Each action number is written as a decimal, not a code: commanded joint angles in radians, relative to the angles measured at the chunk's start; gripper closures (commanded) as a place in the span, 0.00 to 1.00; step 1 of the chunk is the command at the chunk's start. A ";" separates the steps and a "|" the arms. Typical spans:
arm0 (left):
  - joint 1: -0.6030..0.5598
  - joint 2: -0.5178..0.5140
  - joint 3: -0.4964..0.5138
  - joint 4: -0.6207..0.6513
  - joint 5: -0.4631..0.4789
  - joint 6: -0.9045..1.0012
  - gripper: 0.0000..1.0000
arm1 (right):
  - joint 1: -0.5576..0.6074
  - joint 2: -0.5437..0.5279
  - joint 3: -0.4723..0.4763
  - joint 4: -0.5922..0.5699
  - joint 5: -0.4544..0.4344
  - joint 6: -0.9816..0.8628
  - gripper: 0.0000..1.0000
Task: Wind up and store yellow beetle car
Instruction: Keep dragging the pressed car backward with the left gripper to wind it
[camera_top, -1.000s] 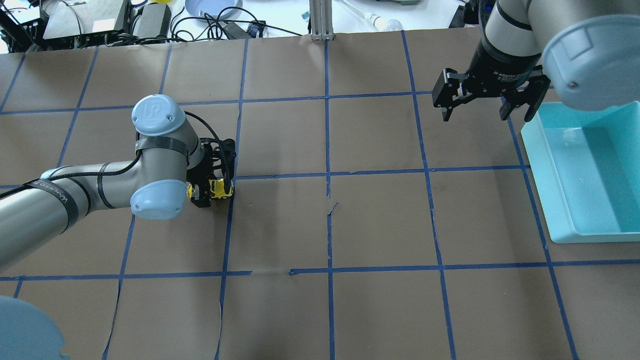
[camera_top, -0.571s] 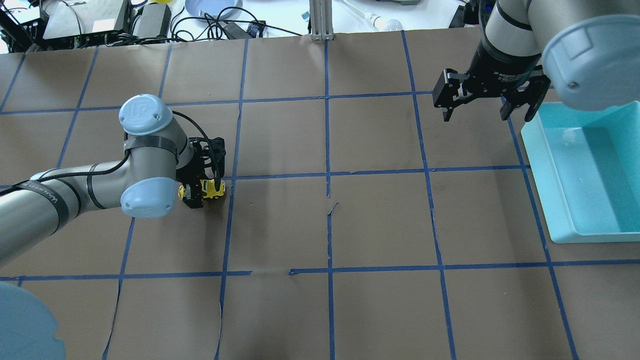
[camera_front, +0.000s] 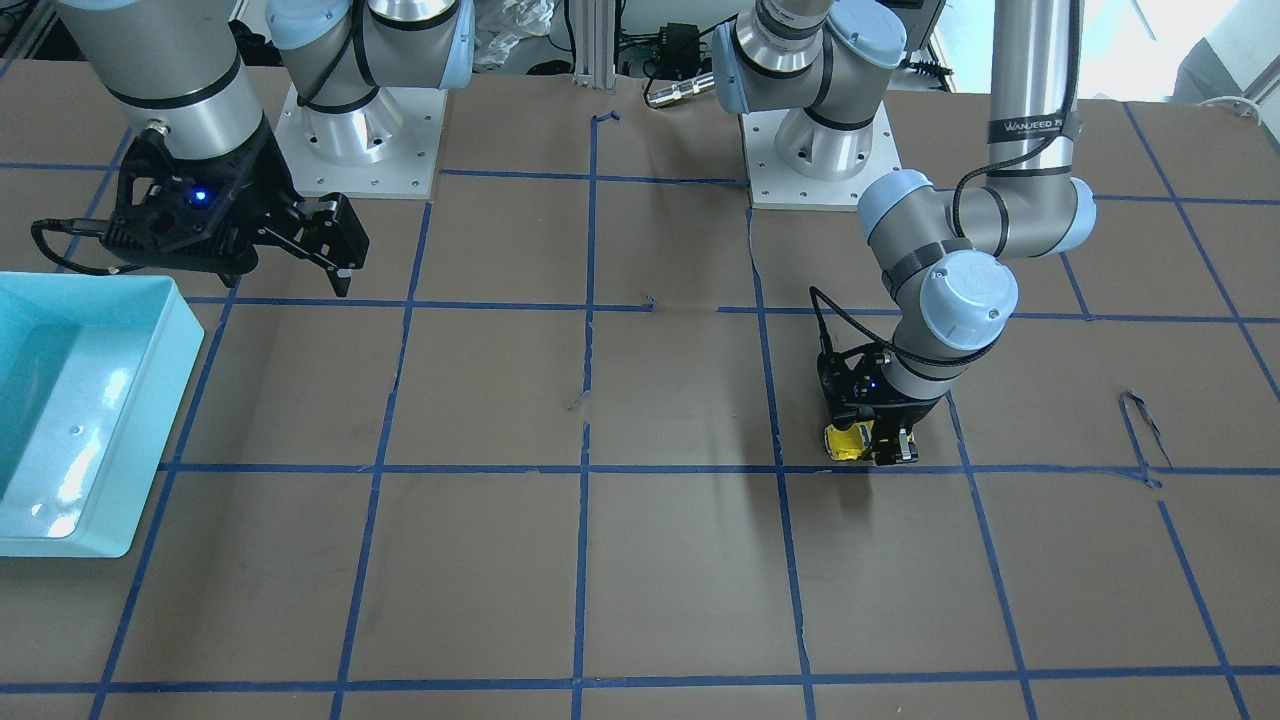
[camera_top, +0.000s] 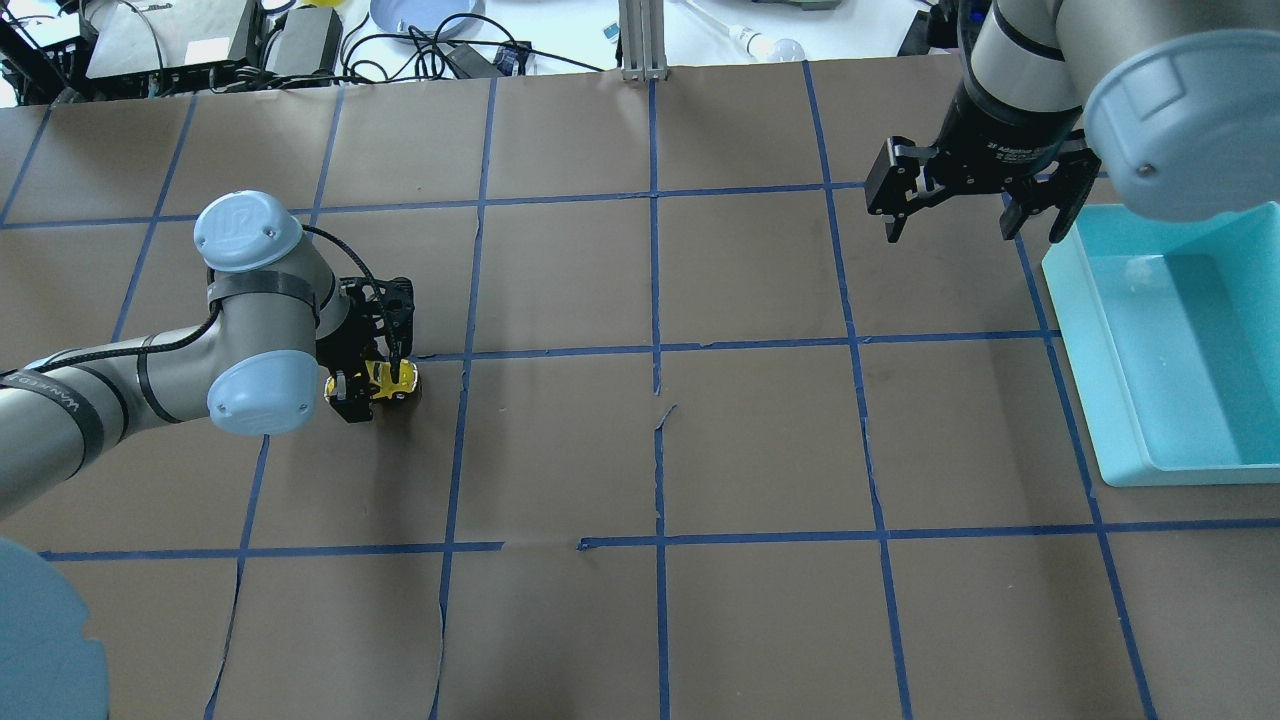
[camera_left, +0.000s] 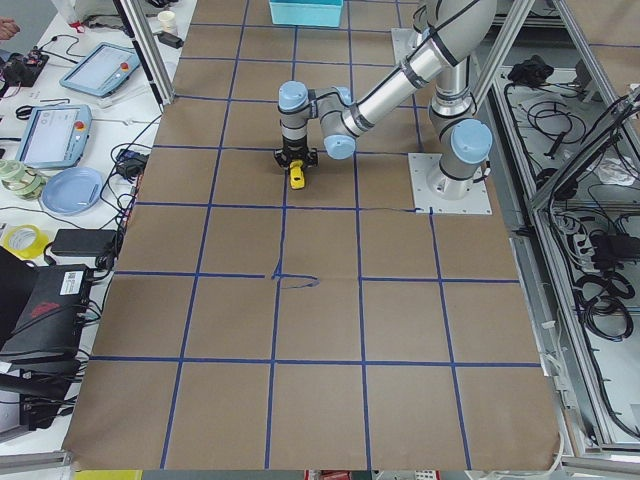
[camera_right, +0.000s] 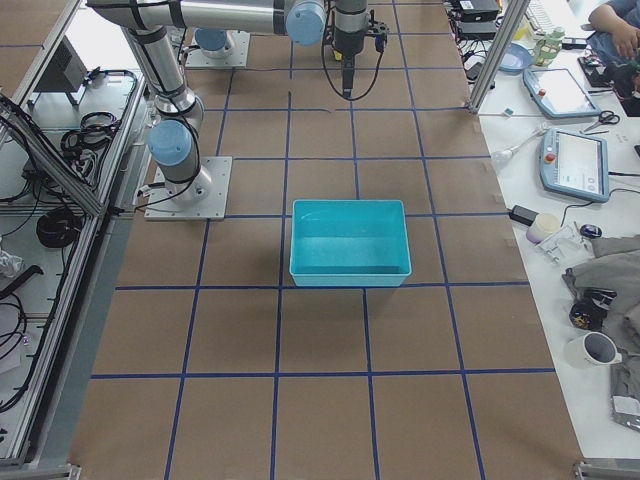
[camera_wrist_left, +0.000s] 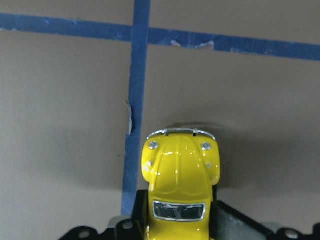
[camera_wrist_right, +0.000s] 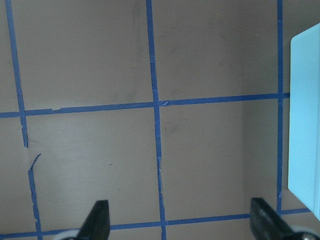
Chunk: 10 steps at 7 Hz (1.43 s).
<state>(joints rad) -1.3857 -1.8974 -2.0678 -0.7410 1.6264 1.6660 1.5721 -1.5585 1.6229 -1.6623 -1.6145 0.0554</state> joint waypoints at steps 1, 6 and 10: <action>0.025 0.003 -0.009 0.002 0.000 0.034 0.52 | -0.001 0.002 0.000 -0.001 -0.002 0.000 0.00; 0.028 0.008 -0.014 0.003 0.003 0.037 0.52 | 0.000 0.002 0.002 0.001 -0.001 0.000 0.00; 0.043 0.006 -0.018 0.005 0.027 0.077 0.52 | 0.000 0.000 0.000 -0.001 0.010 0.001 0.00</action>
<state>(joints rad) -1.3529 -1.8916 -2.0837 -0.7362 1.6358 1.7386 1.5720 -1.5579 1.6231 -1.6628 -1.6103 0.0555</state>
